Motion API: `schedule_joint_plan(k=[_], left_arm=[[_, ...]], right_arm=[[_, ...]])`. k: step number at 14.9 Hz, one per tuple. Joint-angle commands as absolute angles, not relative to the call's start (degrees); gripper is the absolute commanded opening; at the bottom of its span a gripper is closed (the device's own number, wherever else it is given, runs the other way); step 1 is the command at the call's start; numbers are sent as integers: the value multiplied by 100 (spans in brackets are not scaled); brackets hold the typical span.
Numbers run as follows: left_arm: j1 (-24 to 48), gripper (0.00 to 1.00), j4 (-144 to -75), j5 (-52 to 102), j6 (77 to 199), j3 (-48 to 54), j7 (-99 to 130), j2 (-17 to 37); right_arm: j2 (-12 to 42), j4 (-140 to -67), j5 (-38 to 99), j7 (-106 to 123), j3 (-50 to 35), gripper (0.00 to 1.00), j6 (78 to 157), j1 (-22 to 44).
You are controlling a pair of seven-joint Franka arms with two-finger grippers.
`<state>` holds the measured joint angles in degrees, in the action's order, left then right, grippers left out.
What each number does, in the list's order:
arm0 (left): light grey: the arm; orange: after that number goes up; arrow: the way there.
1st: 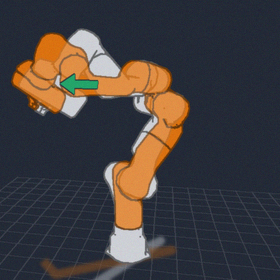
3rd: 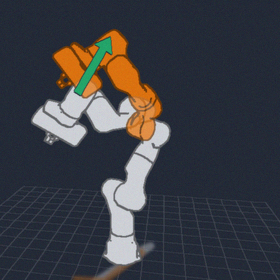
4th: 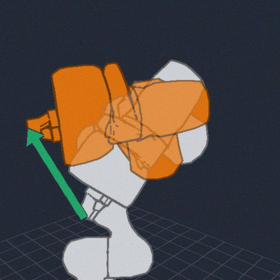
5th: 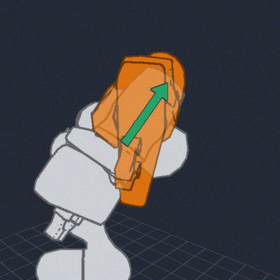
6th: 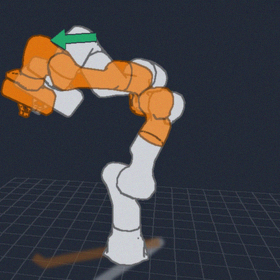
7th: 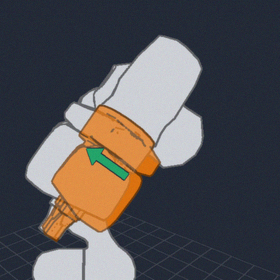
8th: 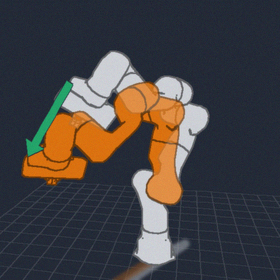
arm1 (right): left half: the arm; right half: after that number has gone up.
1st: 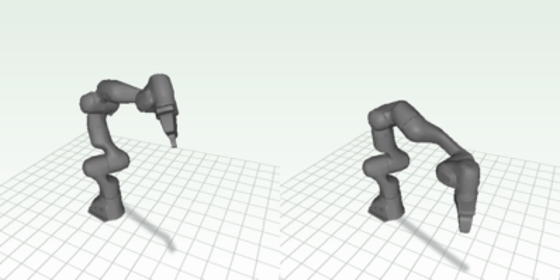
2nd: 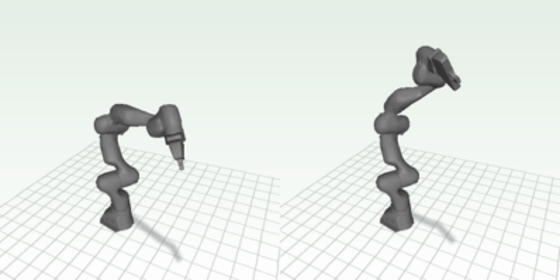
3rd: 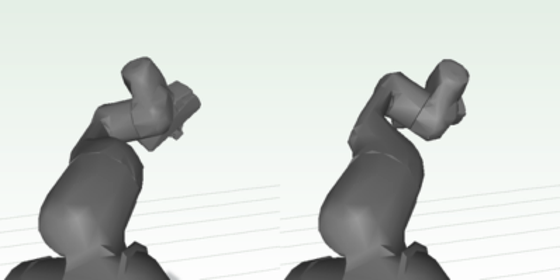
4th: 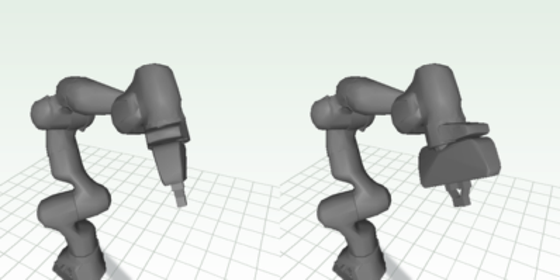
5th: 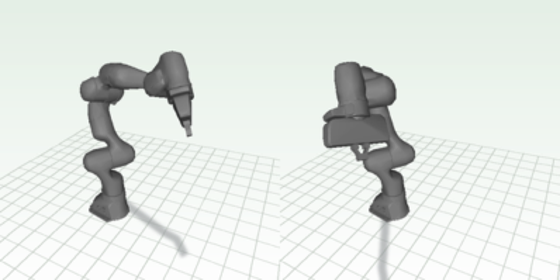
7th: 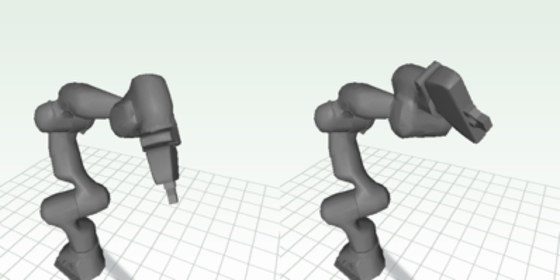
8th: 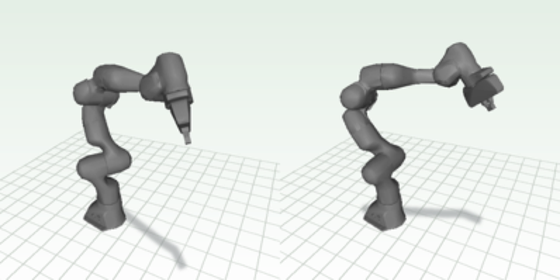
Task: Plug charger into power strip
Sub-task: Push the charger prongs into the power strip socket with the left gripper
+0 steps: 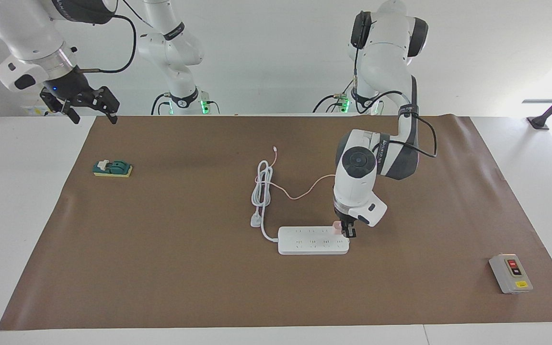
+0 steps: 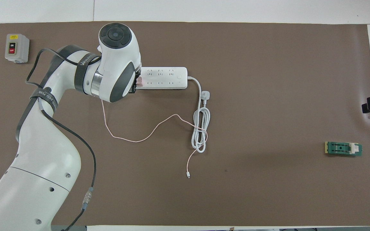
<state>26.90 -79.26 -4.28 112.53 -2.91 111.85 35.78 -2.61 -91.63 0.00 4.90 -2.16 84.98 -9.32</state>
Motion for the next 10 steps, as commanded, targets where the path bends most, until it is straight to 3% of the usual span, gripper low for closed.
schedule_joint_plan(k=[1,2,10], left_arm=[[2733,83,-8025,-404,11435,-352,11083,3481],[2716,100,-7946,-396,11321,-378,11066,3420],[2111,100,-7506,-378,10548,-378,8733,2778]], right_arm=[[-396,-9299,88,431,-272,100,8534,-1020],[-396,-9299,79,431,-272,100,8534,-1020],[-396,-9299,88,431,-272,100,8534,-1020]])
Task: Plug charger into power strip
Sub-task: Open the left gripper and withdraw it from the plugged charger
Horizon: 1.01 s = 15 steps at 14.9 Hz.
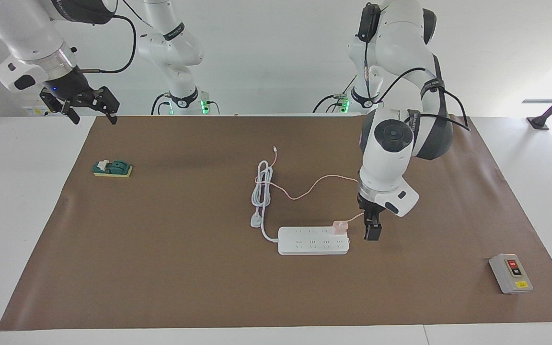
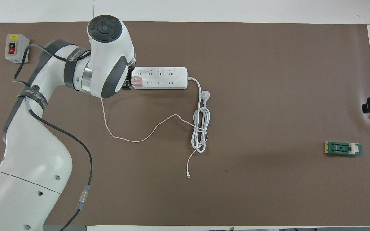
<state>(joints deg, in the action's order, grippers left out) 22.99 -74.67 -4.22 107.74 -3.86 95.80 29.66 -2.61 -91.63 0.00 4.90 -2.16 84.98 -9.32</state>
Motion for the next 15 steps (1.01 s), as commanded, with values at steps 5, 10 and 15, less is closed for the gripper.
schedule_joint_plan(k=[5,10,15], left_arm=[[1189,99,-7550,-343,9942,-378,5298,2286],[432,97,-7559,-325,9537,-378,2781,1864],[343,98,-7856,-308,9001,-360,1986,1162]], right_arm=[[-396,-9299,88,431,-272,100,8534,-1020],[-396,-9299,88,431,-272,100,8534,-1020],[-396,-9299,79,431,-272,100,8543,-1020]])
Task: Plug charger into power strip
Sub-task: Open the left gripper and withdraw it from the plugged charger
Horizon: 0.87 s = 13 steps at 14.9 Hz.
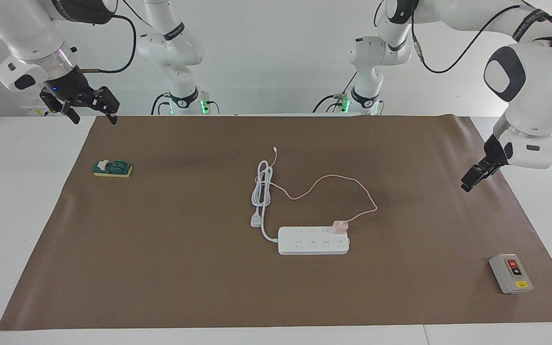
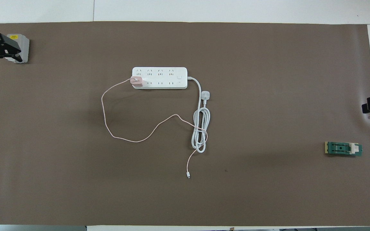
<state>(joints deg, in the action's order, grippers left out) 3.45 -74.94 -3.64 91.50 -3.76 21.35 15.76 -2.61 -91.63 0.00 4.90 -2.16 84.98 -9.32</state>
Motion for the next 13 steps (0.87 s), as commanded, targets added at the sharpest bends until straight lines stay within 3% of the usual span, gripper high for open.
schedule_joint_plan(k=[1,6,10,13], left_arm=[[334,98,-7831,-290,8983,-360,1986,1125],[255,98,-7988,-229,9035,-334,1934,950],[308,99,-9392,-158,10183,-290,1217,63],[255,100,-9492,-97,9838,-203,1002,-96]], right_arm=[[-396,-9299,88,431,-272,100,8534,-1020],[-396,-9299,79,431,-272,100,8534,-1020],[-396,-9299,79,431,-272,100,8534,-1020],[-396,-9299,88,431,-264,100,8534,-1020]])
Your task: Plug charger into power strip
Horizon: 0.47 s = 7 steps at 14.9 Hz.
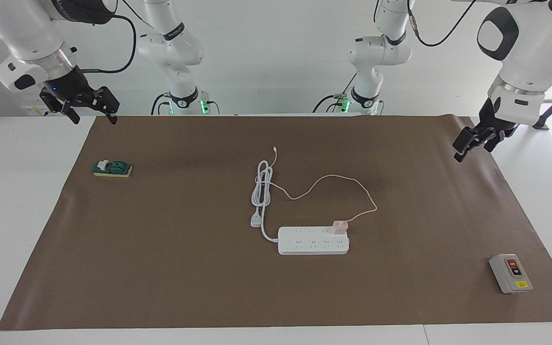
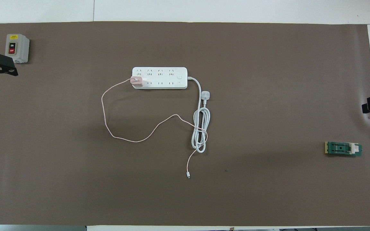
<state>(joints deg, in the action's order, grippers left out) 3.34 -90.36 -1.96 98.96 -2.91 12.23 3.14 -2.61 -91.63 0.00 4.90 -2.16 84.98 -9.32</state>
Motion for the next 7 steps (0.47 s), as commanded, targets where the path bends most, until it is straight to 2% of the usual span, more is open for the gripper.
schedule_joint_plan(k=[1,4,7], left_arm=[[229,100,-9510,-79,9696,-167,976,-158],[325,100,-9868,-79,9615,-167,1002,-482],[334,100,-9932,-79,9624,78,897,-536]], right_arm=[[-396,-9299,88,431,-264,100,8534,-1028],[-396,-9299,79,431,-264,100,8534,-1037],[-396,-9299,79,431,-264,100,8534,-1046]])
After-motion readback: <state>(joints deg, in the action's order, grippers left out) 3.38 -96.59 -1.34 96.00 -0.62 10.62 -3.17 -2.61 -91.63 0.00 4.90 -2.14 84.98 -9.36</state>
